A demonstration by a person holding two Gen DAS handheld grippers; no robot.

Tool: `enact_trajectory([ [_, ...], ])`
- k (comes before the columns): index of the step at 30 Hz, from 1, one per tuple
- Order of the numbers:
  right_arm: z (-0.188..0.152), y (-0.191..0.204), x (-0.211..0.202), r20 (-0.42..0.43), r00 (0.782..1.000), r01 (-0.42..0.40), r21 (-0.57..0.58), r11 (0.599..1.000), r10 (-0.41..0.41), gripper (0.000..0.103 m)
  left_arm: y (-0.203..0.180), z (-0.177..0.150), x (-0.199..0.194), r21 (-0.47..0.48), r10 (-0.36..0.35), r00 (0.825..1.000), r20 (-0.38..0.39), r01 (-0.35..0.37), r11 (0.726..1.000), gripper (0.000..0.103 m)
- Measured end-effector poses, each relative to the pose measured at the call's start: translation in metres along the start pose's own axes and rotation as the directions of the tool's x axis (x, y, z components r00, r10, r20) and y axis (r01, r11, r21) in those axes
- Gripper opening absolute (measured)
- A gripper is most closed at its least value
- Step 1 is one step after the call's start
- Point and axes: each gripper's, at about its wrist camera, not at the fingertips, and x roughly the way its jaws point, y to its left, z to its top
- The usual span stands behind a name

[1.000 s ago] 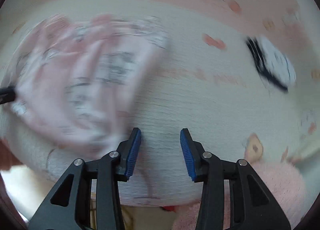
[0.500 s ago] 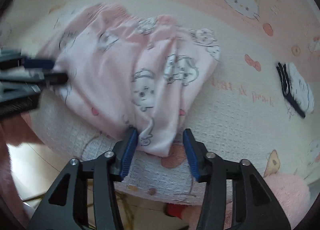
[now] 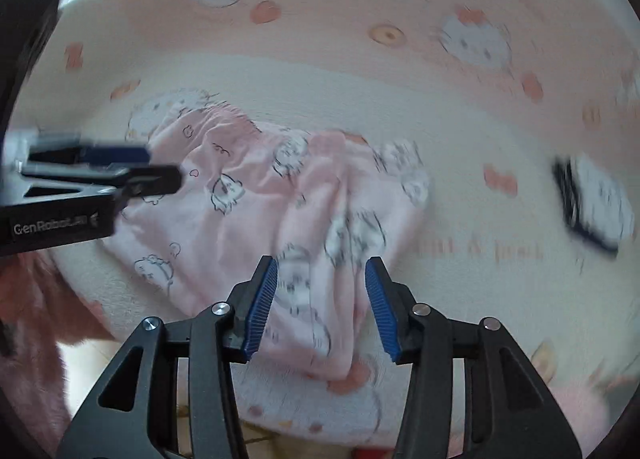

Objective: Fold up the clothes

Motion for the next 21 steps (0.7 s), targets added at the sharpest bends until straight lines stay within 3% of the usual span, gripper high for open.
enact_trajectory([
  [2, 0.015, 0.010, 0.015, -0.023, 1.000, -0.010, -0.077, 0.997, 0.008, 0.046, 0.003, 0.012, 0.020, 0.021, -0.044, 0.998, -0.053, 0.045, 0.999, 0.049],
  [5, 0.026, 0.000, 0.052, -0.100, 0.995, -0.010, -0.125, 0.992, -0.003, 0.045, 0.028, 0.015, 0.041, 0.025, -0.030, 0.994, -0.105, 0.032, 0.999, 0.045],
  [6, 0.027, -0.016, 0.066, -0.121, 0.993, -0.009, -0.122, 0.992, -0.006, 0.052, 0.038, 0.015, 0.042, 0.012, -0.030, 0.994, -0.107, 0.032, 0.999, 0.045],
  [8, 0.028, -0.042, 0.067, -0.111, 0.993, -0.045, -0.045, 0.998, 0.039, 0.055, 0.065, 0.017, 0.027, -0.107, 0.059, 0.996, -0.066, -0.065, 0.992, 0.033],
  [9, 0.028, -0.054, 0.064, -0.106, 0.994, -0.036, 0.002, 0.999, 0.036, 0.055, 0.079, 0.017, 0.016, -0.170, 0.105, 0.994, -0.032, -0.109, 0.979, 0.033],
  [10, 0.028, -0.064, 0.061, -0.100, 0.995, -0.027, 0.052, 0.998, 0.032, 0.055, 0.089, 0.016, 0.007, -0.219, 0.116, 0.993, -0.002, -0.114, 0.969, 0.033],
  [12, 0.026, -0.078, 0.054, -0.077, 0.997, -0.017, 0.158, 0.987, 0.030, 0.055, 0.093, 0.017, 0.005, -0.249, 0.038, 0.999, 0.009, -0.035, 0.968, 0.033],
  [14, 0.028, -0.075, 0.046, -0.047, 0.997, -0.054, 0.201, 0.978, 0.065, 0.055, 0.071, 0.018, 0.010, -0.167, 0.014, 1.000, 0.000, -0.014, 0.986, 0.033],
  [16, 0.032, -0.059, 0.040, -0.032, 0.994, -0.097, 0.171, 0.980, 0.104, 0.055, 0.043, 0.018, 0.016, -0.060, 0.008, 1.000, -0.012, -0.009, 0.998, 0.033],
  [18, 0.034, -0.030, 0.036, -0.034, 0.989, -0.140, 0.106, 0.984, 0.144, 0.055, 0.021, 0.014, 0.030, 0.028, 0.086, 0.994, -0.063, -0.084, 0.996, 0.033],
  [19, 0.033, -0.021, 0.037, -0.036, 0.988, -0.148, 0.088, 0.985, 0.152, 0.055, 0.015, 0.010, 0.039, 0.063, 0.172, 0.980, -0.101, -0.167, 0.984, 0.036],
  [21, 0.031, -0.016, 0.043, -0.039, 0.991, -0.127, 0.079, 0.989, 0.130, 0.055, 0.025, 0.005, 0.037, 0.019, 0.228, 0.965, -0.128, -0.227, 0.974, 0.048],
])
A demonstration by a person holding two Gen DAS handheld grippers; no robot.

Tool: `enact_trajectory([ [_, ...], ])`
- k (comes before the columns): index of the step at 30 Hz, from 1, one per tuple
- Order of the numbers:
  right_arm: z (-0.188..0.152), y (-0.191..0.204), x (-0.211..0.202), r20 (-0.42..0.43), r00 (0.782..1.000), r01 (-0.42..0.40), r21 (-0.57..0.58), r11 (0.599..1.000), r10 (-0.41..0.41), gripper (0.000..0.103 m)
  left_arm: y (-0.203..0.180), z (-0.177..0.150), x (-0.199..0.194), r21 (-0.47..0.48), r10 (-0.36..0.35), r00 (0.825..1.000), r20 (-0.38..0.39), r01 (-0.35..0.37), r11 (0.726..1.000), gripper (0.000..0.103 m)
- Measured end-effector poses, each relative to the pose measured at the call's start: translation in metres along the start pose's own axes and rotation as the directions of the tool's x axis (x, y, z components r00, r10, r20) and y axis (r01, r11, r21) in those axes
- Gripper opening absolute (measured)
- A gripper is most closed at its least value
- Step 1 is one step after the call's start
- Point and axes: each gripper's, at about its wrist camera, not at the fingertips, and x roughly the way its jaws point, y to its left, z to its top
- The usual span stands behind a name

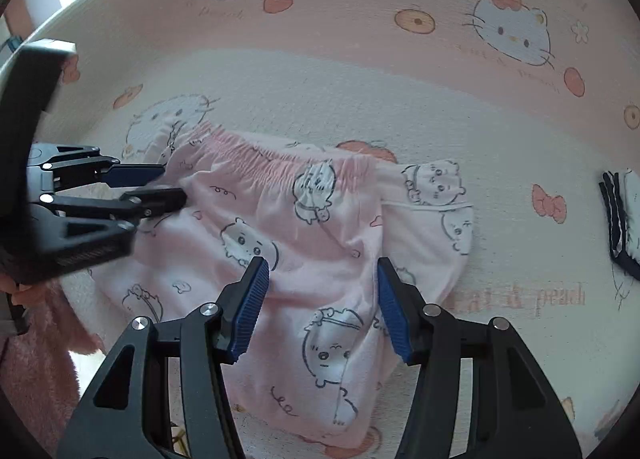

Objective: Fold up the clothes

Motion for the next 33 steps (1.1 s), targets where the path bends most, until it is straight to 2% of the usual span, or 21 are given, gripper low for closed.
enact_trajectory([
  [3, 0.003, -0.028, 0.009, -0.004, 0.998, 0.057, 0.077, 0.995, -0.057, 0.055, 0.027, -0.007, -0.009, -0.104, 0.061, 0.998, -0.015, -0.062, 0.993, 0.051],
  [5, 0.008, -0.042, 0.007, 0.018, 0.995, 0.096, 0.108, 0.989, -0.099, 0.055, 0.036, -0.011, -0.019, -0.121, 0.061, 0.998, 0.024, -0.057, 0.991, 0.051],
  [7, 0.010, -0.046, 0.005, 0.034, 0.994, 0.100, 0.124, 0.987, -0.105, 0.056, 0.034, -0.013, -0.034, -0.106, -0.053, 0.995, 0.086, 0.063, 0.992, 0.051],
  [9, 0.008, -0.039, 0.006, 0.029, 0.997, 0.067, 0.120, 0.991, -0.071, 0.056, 0.022, -0.015, -0.045, -0.058, -0.197, 0.973, 0.124, 0.205, 0.977, 0.051],
  [10, 0.005, -0.032, 0.007, 0.018, 0.998, 0.056, 0.111, 0.992, -0.058, 0.056, 0.011, -0.017, -0.045, -0.029, -0.239, 0.964, 0.119, 0.244, 0.969, 0.051],
  [12, 0.003, -0.025, 0.018, -0.006, 1.000, 0.026, 0.086, 0.996, -0.025, 0.056, -0.014, -0.023, -0.032, 0.042, -0.221, 0.974, 0.045, 0.220, 0.975, 0.051],
  [14, 0.001, -0.016, 0.020, -0.020, 1.000, -0.003, 0.061, 0.998, 0.004, 0.056, -0.029, -0.031, -0.020, 0.109, -0.115, 0.993, -0.027, 0.117, 0.987, 0.052],
  [15, -0.002, -0.010, 0.019, -0.032, 0.999, -0.018, 0.044, 0.999, 0.019, 0.056, -0.031, -0.037, -0.017, 0.126, -0.067, 0.997, -0.043, 0.072, 0.989, 0.053],
  [17, -0.012, -0.001, 0.018, -0.086, 0.996, 0.015, 0.006, 1.000, -0.014, 0.056, -0.020, -0.045, -0.021, 0.070, -0.050, 0.995, -0.086, 0.057, 0.996, 0.057],
  [19, -0.027, -0.004, 0.019, -0.113, 0.988, 0.103, -0.019, 0.995, -0.104, 0.056, -0.004, -0.058, -0.025, 0.009, -0.021, 0.993, -0.120, 0.022, 1.000, 0.058],
  [20, -0.034, -0.007, 0.018, -0.119, 0.983, 0.138, -0.020, 0.990, -0.140, 0.056, 0.004, -0.065, -0.027, -0.021, -0.004, 0.991, -0.135, 0.001, 1.000, 0.063],
  [22, -0.039, -0.017, 0.005, -0.099, 0.981, 0.173, 0.038, 0.984, -0.169, 0.056, 0.019, -0.075, -0.035, -0.113, -0.044, 0.991, -0.124, 0.030, 0.993, 0.063],
  [24, -0.040, -0.024, -0.007, -0.047, 0.985, 0.169, 0.094, 0.981, -0.165, 0.056, 0.024, -0.076, -0.046, -0.151, -0.069, 0.996, -0.054, 0.060, 0.987, 0.063],
  [26, -0.037, -0.023, -0.013, -0.002, 0.990, 0.138, 0.112, 0.984, -0.138, 0.056, 0.016, -0.074, -0.048, -0.136, -0.094, 0.995, -0.021, 0.090, 0.987, 0.063],
  [28, -0.033, -0.016, -0.014, 0.025, 0.997, 0.071, 0.101, 0.992, -0.074, 0.058, 0.006, -0.071, -0.048, -0.112, -0.121, 0.993, -0.001, 0.120, 0.986, 0.063],
  [29, -0.032, -0.012, -0.009, 0.013, 0.999, 0.047, 0.088, 0.995, -0.048, 0.058, -0.002, -0.073, -0.042, -0.096, -0.109, 0.993, -0.041, 0.105, 0.990, 0.063],
  [30, -0.032, -0.005, 0.000, -0.024, 0.999, 0.050, 0.063, 0.997, -0.048, 0.058, -0.010, -0.079, -0.030, -0.078, -0.066, 0.991, -0.117, 0.057, 0.995, 0.064],
  [32, -0.035, -0.001, 0.015, -0.094, 0.986, 0.143, 0.016, 0.990, -0.141, 0.056, -0.004, -0.086, -0.032, -0.130, -0.053, 0.989, -0.139, 0.035, 0.991, 0.068],
  [33, -0.037, -0.006, 0.009, -0.088, 0.983, 0.162, 0.032, 0.986, -0.158, 0.058, 0.003, -0.088, -0.036, -0.175, -0.058, 0.986, -0.156, 0.030, 0.984, 0.068],
])
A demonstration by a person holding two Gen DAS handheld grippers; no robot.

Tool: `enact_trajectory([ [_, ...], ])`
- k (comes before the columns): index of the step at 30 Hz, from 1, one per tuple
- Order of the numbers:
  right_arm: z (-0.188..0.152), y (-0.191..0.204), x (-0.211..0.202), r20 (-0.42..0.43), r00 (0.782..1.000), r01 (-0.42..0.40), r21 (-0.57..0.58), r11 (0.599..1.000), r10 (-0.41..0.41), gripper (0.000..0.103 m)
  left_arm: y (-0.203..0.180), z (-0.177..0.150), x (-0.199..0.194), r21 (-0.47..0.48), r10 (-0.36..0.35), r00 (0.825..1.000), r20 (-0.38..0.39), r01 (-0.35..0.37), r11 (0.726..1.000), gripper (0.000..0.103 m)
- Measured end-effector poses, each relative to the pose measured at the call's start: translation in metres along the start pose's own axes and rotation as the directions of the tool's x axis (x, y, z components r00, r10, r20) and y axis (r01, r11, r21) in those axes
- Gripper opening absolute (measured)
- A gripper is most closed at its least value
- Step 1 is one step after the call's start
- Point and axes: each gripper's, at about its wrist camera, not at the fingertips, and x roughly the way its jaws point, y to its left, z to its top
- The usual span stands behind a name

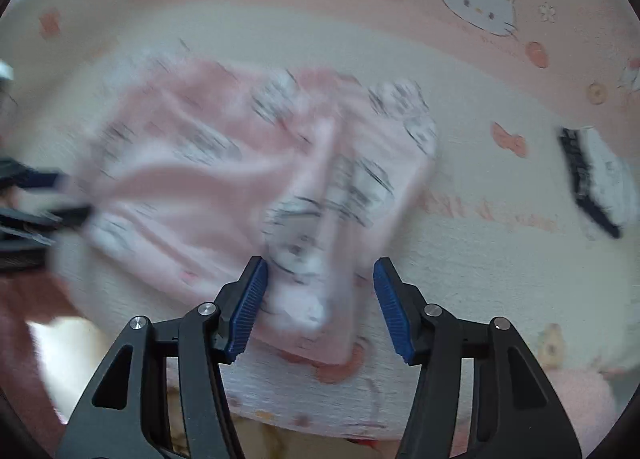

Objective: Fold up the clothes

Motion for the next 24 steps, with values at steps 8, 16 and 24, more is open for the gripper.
enact_trajectory([
  [8, 0.014, -0.029, -0.029, 0.137, 0.990, -0.038, 0.081, 0.996, 0.027, 0.058, -0.005, 0.044, -0.046, 0.010, -0.114, 0.957, 0.267, 0.115, 0.993, 0.068],
  [16, 0.060, -0.022, 0.007, 0.117, 0.993, -0.001, -0.025, 1.000, 0.004, 0.058, -0.029, 0.097, -0.001, 0.187, -0.154, 0.967, 0.202, 0.116, 0.975, 0.034],
  [24, 0.070, -0.019, 0.051, 0.019, 1.000, 0.025, -0.072, 0.997, -0.024, 0.058, -0.007, 0.109, 0.023, 0.112, -0.102, 0.984, 0.145, 0.086, 0.990, 0.036],
])
